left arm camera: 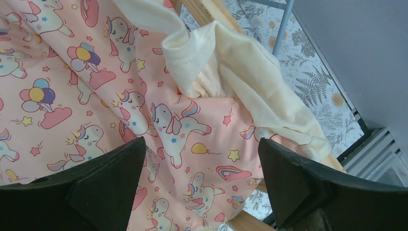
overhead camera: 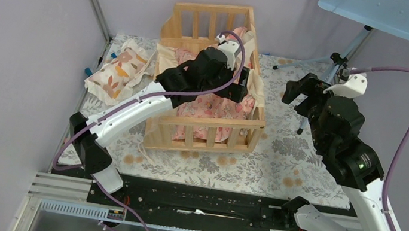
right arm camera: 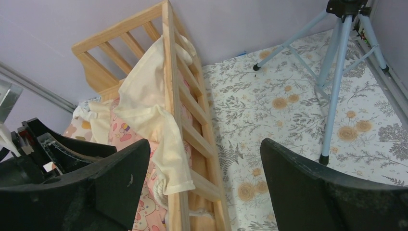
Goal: Set up the pet bed
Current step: Adjust the mattress on the bed frame.
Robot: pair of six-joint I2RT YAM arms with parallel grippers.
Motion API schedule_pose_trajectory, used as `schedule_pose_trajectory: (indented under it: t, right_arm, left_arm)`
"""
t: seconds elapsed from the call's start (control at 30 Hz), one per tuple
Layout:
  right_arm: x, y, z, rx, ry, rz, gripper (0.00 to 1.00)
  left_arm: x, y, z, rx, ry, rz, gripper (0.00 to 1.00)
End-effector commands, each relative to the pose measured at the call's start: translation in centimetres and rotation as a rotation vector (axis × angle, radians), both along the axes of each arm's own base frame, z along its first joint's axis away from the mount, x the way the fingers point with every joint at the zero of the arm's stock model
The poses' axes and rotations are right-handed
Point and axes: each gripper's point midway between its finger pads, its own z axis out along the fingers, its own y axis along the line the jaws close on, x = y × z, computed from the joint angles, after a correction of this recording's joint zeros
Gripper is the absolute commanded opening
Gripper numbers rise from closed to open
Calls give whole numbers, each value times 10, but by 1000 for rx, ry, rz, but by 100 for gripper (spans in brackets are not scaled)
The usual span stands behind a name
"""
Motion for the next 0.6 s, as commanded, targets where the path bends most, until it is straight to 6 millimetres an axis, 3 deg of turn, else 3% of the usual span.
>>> schedule_pose_trajectory:
  t: [0.0, 0.1, 0.17, 0.27, 0.47, 0.5, 0.57]
  right_arm:
    - [3, -3, -16, -48, 36, -23, 91]
    - [3, 0, -22, -47, 46, -13, 91]
    - [3, 1, -25, -48, 53, -10, 91]
    - [3, 3, -28, -44, 57, 2, 91]
    - [6, 10, -38, -49, 80, 28, 91]
    - [6, 11, -38, -50, 79, 30, 91]
    - [6, 11, -39, -51, 81, 29, 91]
  left_arm:
    - [5, -8, 0, -41, 0, 13, 95]
    - [6, -9, -9, -26, 16, 14, 96]
    - [9, 4, -10, 13, -2, 55, 96]
    - [21, 50, -4, 48, -27, 218, 99]
    - [56, 186, -13, -153, 87, 500, 95]
    - [58, 196, -20, -146, 97, 521, 95]
    - [58, 195, -36, -145, 145, 497, 95]
